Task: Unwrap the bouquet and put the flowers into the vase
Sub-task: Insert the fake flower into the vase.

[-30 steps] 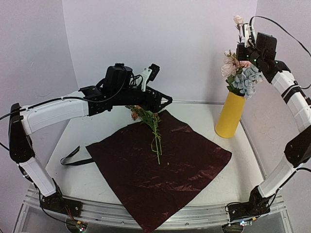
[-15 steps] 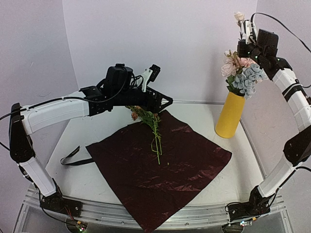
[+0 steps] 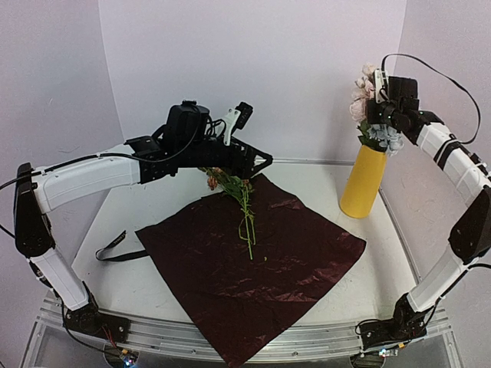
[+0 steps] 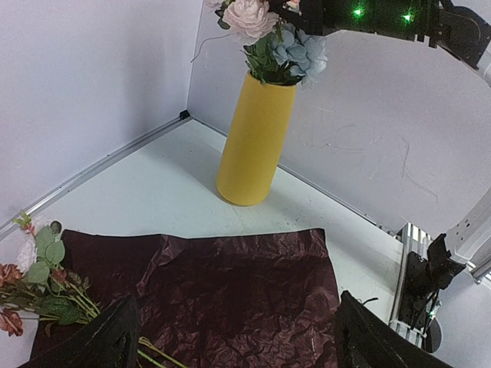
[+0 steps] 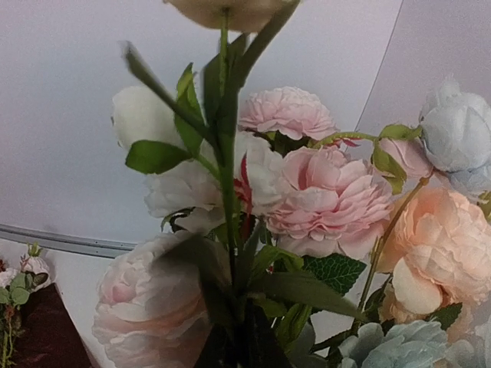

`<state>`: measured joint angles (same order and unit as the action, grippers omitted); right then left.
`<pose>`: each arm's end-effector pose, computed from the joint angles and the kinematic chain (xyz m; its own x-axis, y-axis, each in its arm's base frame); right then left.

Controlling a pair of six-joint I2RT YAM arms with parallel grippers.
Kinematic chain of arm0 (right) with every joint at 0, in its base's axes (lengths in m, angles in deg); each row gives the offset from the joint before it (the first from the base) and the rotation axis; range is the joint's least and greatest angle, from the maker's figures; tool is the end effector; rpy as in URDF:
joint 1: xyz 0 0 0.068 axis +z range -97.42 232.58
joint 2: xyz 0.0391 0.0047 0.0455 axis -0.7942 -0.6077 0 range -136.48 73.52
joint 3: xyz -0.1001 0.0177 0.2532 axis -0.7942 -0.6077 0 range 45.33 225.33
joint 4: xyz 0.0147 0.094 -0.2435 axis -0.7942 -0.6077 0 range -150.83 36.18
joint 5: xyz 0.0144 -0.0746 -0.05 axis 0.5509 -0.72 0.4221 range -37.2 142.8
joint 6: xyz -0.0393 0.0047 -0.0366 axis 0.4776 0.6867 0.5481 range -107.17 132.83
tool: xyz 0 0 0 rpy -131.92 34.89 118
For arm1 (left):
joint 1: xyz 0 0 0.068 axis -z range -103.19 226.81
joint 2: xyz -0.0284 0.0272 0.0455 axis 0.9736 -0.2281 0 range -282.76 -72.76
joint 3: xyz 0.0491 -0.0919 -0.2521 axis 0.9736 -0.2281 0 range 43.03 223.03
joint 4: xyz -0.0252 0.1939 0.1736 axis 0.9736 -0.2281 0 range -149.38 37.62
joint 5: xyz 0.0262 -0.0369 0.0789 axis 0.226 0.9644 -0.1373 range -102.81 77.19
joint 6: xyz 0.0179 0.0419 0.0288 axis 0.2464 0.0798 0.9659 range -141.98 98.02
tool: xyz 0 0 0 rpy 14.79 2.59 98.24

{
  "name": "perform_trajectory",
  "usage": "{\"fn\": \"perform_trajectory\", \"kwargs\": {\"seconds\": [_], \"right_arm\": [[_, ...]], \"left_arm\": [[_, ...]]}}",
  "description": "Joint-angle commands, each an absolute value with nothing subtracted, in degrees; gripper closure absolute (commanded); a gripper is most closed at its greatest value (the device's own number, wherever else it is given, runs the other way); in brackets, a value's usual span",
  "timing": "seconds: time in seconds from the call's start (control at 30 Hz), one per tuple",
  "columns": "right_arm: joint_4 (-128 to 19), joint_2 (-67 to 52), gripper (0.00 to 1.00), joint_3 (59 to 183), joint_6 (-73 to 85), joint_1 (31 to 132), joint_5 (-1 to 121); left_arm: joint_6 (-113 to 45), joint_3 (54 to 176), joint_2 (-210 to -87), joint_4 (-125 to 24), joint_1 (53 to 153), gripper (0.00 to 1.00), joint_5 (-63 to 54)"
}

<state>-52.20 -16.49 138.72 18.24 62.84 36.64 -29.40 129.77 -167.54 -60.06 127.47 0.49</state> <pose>0.3648 0.0560 0.4613 0.0758 -0.0782 -0.9941 0.1094 0.9916 -0.0697 0.2457 -0.3128 0.3722 -0.2857 0.1502 -0.9465 0.8633 0.4691 -0.1862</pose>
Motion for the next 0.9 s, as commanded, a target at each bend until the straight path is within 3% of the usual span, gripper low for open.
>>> {"fn": "perform_trajectory", "kwargs": {"seconds": [0.0, 0.2, 0.47, 0.87], "right_arm": [[-50.39, -12.51, 0.69, 140.09, 16.95, 62.74, 35.2], [-50.35, -10.22, 0.4, 143.1, 17.58, 62.69, 39.02], [-50.29, -7.15, 0.14, 145.47, 14.04, 62.74, 51.39], [-52.43, -4.25, 0.02, 142.58, -3.0, 62.7, 60.44]], "left_arm": [[-29.27, 129.25, -164.5, -60.13, 127.17, 0.11, 0.35], [-29.56, 129.46, -164.61, -60.17, 127.17, 0.11, 0.55], [-30.52, 129.77, -166.14, -60.1, 127.17, 0.11, 0.03], [-36.67, 132.92, -172.11, -59.9, 127.18, 0.1, -11.81]]}}
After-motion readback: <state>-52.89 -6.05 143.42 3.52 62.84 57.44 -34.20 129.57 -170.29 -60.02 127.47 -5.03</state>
